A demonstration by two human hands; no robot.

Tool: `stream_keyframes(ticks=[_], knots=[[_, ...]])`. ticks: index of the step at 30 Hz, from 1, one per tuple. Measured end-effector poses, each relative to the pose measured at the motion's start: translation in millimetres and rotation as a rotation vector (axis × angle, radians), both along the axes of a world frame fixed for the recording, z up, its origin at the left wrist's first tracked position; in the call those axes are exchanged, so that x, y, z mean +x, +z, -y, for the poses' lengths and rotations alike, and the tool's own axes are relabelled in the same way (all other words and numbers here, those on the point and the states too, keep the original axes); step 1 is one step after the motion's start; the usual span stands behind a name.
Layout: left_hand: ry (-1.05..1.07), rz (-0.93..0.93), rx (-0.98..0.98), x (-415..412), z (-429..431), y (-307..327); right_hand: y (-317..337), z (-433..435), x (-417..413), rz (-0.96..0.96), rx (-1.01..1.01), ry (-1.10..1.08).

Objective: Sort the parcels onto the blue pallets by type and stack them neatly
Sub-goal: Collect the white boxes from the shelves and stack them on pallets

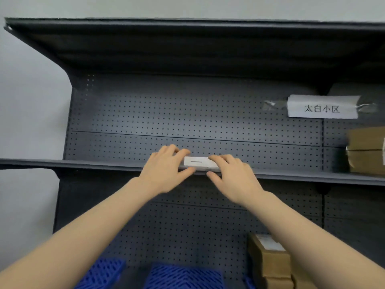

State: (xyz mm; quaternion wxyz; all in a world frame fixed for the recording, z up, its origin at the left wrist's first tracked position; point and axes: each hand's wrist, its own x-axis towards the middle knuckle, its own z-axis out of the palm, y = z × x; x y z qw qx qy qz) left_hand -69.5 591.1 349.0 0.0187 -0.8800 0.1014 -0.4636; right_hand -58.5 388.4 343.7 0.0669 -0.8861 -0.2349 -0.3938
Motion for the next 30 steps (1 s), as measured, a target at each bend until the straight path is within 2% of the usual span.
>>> stream_keyframes(ticks=[4,7,15,23,27,30], knots=[[0.030,-0.267,0.006,36,-16,20,17,-16,27,-0.189,-0.026,-0.127],[-0.023,-0.481,-0.019,53,-21,34,29,-23,39,-0.324,-0.045,-0.182],[-0.084,-0.731,-0.078,94,-25,52,45,-45,58,-0.497,-0.097,-0.259],[-0.185,-0.674,-0.098,100,-20,52,42,-50,62,-0.517,-0.010,-0.245],[-0.265,-0.521,-0.180,80,-19,47,37,-46,52,-0.411,0.074,-0.193],[-0.271,-0.345,-0.194,61,-17,35,29,-44,40,-0.280,0.161,-0.076]])
